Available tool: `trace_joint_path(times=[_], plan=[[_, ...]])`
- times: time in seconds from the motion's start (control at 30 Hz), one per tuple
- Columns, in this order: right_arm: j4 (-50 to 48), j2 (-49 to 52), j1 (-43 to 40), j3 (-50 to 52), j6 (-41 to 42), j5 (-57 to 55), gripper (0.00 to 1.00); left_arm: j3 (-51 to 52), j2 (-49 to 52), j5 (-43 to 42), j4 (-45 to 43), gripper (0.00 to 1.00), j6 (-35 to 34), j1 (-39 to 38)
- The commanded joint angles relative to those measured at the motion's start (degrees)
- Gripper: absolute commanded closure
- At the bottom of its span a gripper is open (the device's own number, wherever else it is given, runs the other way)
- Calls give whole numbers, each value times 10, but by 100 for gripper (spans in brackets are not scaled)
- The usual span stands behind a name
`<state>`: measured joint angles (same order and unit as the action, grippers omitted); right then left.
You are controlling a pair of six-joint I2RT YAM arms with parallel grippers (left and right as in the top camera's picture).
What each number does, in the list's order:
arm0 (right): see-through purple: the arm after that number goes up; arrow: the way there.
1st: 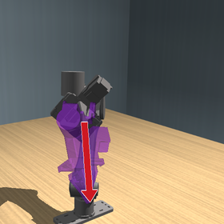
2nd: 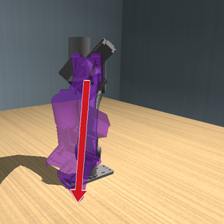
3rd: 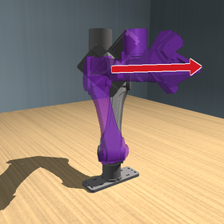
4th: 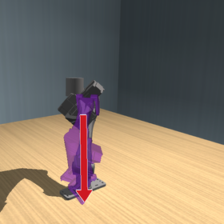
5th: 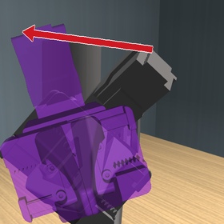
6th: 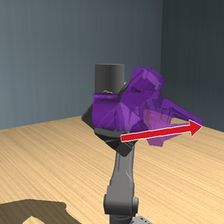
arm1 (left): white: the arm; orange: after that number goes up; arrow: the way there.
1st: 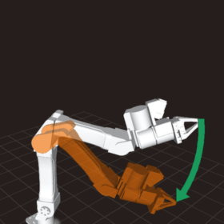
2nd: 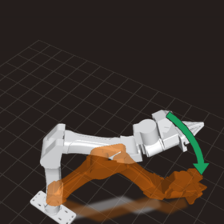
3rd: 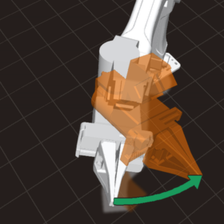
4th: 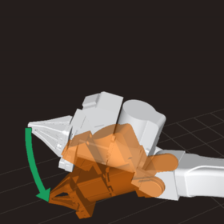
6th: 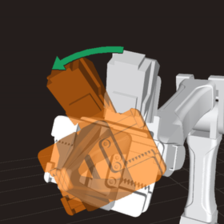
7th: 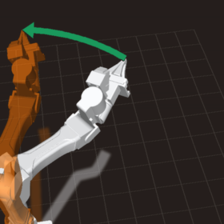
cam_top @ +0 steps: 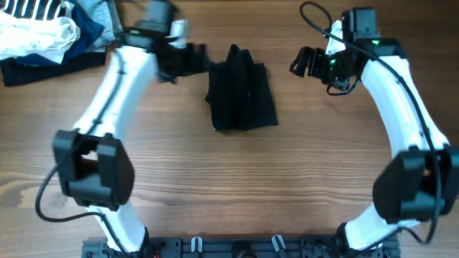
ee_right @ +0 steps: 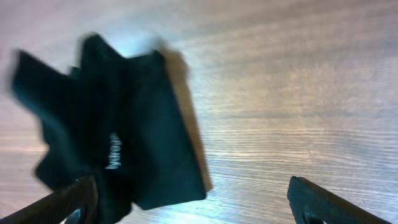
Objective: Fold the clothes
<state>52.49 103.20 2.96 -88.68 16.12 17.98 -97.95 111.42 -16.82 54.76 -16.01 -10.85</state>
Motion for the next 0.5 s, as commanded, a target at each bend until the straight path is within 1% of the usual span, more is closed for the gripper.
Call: trace_joint_path(times=[0.0,0.1,0.3,0.47], plan=[[3,-18,2,-10,-9,2,2,-6,21,-99,30,0,82,42],[8,-17,2,-9,-9,2,2,-5,51,-163,27,0,112,47],[16,-17,2,-9,-12,1,1,-5,100,-236,-2,0,133,26],[16,-17,2,-9,-12,1,1,-5,112,-247,-18,0,132,-3]])
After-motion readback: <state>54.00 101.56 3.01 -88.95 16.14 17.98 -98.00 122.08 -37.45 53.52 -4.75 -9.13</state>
